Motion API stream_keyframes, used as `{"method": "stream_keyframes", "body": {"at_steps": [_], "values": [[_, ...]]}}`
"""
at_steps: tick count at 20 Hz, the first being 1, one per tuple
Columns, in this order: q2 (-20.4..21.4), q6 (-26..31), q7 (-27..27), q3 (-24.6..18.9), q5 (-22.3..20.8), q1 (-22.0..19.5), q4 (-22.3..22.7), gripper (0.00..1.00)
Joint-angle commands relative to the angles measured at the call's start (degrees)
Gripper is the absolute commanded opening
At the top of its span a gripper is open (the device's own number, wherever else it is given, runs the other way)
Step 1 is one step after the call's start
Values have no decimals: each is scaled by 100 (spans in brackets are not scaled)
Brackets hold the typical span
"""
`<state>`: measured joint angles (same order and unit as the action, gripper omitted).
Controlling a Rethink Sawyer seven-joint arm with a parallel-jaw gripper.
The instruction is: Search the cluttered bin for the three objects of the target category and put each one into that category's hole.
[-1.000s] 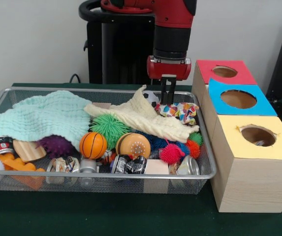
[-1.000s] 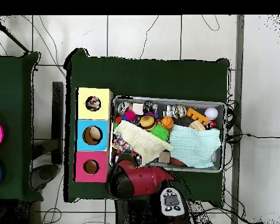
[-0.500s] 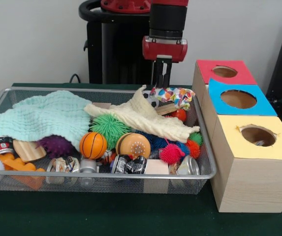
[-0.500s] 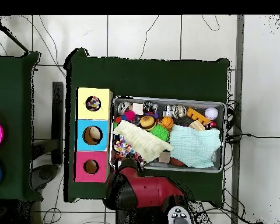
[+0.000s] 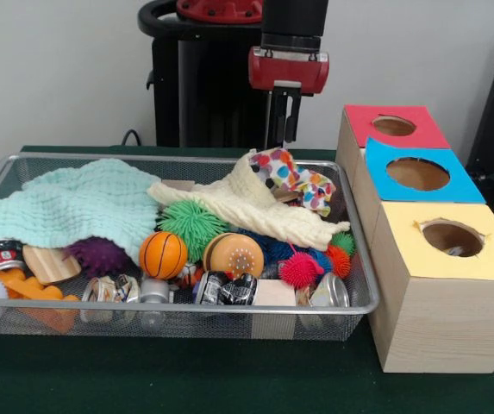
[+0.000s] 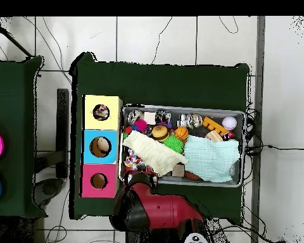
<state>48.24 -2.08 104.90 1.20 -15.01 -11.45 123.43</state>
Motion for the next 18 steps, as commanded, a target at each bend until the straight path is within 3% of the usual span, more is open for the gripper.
{"method": "stream_keyframes", "body": {"at_steps": [1,7,11,12,16,18], "values": [[478,790,884,-788,467,-159,117,0],[825,1285,682,-1056,663,-304,75,0],[715,915,741,-1231,581,-480,234,0],[683,779,755,-1186,521,-470,244,100],[589,523,916,-914,513,-307,243,100],[450,449,859,-1055,436,-463,280,100]]}}
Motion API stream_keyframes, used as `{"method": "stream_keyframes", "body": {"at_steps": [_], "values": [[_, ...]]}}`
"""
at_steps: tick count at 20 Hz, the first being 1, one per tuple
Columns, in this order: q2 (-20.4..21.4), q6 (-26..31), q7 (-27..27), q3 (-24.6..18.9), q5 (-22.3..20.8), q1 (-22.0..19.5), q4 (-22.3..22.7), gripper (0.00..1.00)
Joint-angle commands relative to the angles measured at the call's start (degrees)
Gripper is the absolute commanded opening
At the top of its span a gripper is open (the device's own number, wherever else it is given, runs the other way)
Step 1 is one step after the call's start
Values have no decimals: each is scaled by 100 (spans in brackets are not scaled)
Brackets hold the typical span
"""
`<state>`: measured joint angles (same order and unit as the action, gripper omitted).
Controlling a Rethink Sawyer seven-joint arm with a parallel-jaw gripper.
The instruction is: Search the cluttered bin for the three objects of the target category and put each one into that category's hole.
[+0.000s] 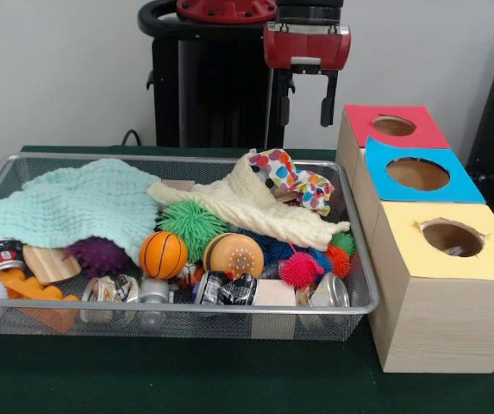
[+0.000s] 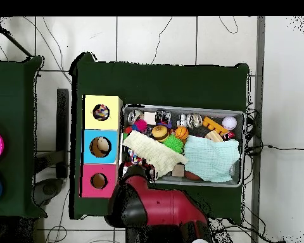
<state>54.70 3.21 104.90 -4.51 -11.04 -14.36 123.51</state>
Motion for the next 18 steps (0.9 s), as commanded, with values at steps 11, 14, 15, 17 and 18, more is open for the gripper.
{"method": "stream_keyframes", "body": {"at_steps": [11,14,15,17,18], "values": [[-1016,-665,810,-91,-175,15,16,100],[-1216,-839,816,-14,-184,65,-44,100],[-1233,-834,808,-16,-174,65,-58,100],[-1282,-866,802,2,-173,81,-58,100],[-1281,-869,805,-7,-173,78,-39,100]]}}
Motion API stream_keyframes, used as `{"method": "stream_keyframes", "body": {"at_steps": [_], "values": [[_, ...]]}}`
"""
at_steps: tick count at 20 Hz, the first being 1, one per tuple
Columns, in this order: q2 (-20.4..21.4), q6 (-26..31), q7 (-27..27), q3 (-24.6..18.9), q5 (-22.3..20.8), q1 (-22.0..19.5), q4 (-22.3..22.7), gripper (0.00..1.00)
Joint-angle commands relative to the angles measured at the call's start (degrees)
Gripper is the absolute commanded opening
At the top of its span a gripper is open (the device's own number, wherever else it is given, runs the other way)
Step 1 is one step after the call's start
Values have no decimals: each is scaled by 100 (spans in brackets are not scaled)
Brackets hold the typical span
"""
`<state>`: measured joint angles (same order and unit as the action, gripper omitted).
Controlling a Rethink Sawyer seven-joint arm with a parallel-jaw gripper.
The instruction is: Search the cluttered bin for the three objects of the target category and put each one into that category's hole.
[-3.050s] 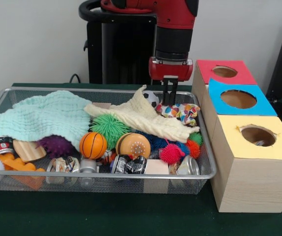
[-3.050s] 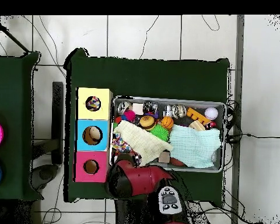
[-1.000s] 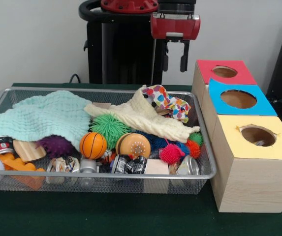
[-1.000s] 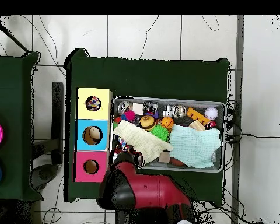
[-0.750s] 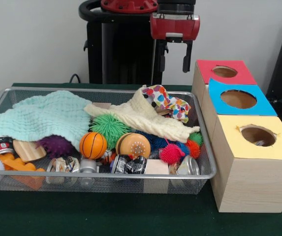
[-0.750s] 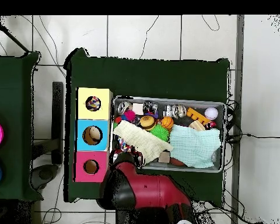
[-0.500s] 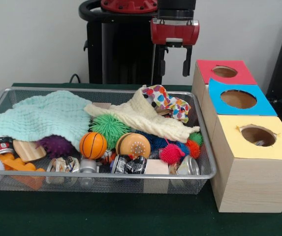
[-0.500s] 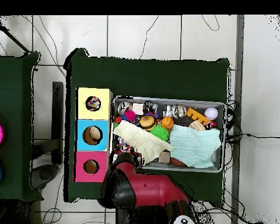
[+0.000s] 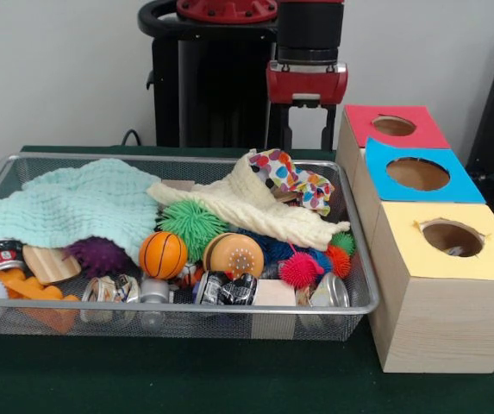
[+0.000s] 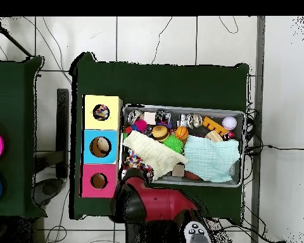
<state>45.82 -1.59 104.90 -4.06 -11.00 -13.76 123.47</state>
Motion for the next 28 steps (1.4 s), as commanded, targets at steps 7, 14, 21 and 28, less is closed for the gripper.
{"method": "stream_keyframes", "body": {"at_steps": [7,14,21,28], "values": [[-5,-35,520,-2,-336,149,67,100],[-380,-292,510,-38,-569,113,-144,100],[-686,-288,463,-140,-706,-38,-471,100],[-682,-152,471,-295,-723,-189,-519,100]]}}
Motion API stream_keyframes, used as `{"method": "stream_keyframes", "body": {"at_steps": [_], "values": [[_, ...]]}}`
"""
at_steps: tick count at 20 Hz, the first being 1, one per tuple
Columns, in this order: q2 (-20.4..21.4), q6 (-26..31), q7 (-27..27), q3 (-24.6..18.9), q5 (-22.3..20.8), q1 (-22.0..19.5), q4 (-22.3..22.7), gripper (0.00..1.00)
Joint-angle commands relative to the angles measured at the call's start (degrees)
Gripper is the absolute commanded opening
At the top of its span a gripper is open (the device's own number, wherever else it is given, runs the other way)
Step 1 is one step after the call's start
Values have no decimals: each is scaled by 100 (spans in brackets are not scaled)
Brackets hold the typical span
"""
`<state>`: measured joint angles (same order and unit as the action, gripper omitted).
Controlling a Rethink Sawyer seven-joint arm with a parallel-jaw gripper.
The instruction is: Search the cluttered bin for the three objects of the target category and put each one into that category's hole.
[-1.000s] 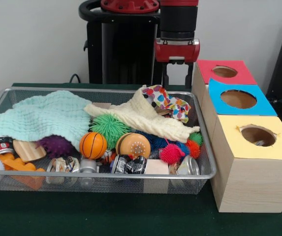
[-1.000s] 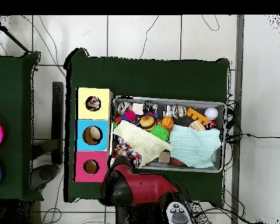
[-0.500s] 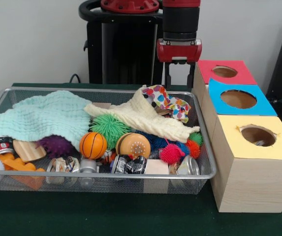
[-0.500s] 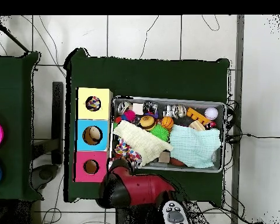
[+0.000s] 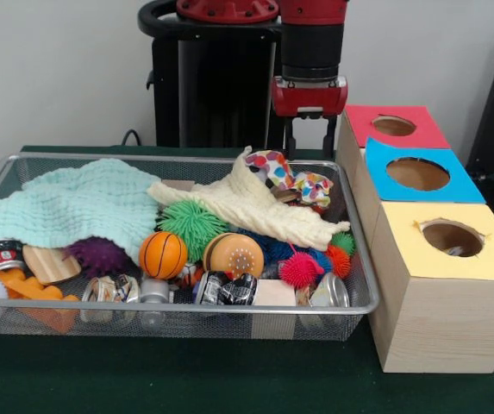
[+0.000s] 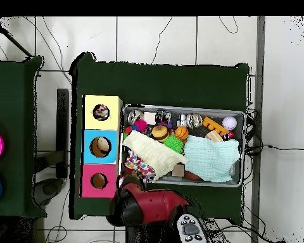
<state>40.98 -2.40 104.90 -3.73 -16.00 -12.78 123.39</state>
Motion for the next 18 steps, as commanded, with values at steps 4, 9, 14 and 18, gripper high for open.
{"method": "stream_keyframes", "body": {"at_steps": [4,9,14,18], "values": [[-136,74,400,-361,-201,-315,-584,100],[-126,148,388,-400,-154,-355,-654,100],[220,596,319,-500,-13,-377,-644,100],[245,599,350,-568,16,-432,-626,100]]}}
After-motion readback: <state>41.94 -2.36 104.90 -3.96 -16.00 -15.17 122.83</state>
